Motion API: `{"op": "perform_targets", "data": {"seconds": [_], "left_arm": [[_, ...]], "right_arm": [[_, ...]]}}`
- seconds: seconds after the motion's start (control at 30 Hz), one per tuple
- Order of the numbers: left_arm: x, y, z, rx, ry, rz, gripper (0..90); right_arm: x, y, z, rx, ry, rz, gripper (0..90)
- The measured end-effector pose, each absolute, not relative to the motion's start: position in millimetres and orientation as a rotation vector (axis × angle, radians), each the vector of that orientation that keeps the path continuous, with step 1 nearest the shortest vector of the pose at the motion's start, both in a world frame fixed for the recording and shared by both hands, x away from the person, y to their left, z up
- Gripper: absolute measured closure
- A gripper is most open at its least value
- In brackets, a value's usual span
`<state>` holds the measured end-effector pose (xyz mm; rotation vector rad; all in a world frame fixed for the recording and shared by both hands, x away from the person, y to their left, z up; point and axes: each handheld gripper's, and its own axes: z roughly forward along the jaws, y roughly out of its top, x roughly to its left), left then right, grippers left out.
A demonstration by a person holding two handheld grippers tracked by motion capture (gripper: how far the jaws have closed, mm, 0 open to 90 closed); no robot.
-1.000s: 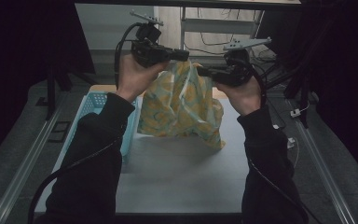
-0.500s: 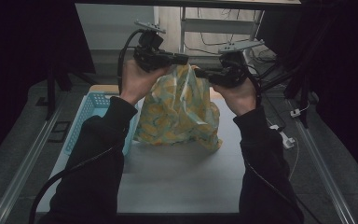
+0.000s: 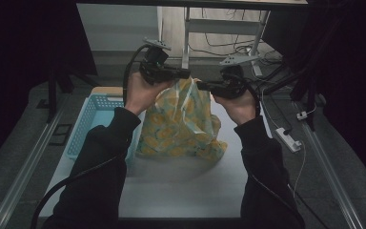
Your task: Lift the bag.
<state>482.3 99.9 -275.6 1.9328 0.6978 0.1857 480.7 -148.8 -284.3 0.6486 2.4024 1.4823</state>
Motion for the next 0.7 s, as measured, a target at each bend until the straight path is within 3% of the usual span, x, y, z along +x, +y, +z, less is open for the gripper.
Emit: {"op": "perform_targets", "data": {"seconds": [0.3, 0.5, 0.7], "left_arm": [[486.2, 96.8, -296.9, 1.964, 0.701, 0.201, 88.9], [488.3, 98.8, -309.1, 1.969, 0.708, 0.218, 87.3], [480.7, 111.7, -312.7, 1.933, 0.688, 0.275, 62.9]], "right_arm": [[485.5, -147.9, -305.5, 0.668, 2.419, 1.479, 88.7], [487.9, -150.7, -315.7, 0.692, 2.418, 1.478, 83.4], [487.1, -159.4, -319.0, 0.723, 2.394, 1.519, 67.1]]}}
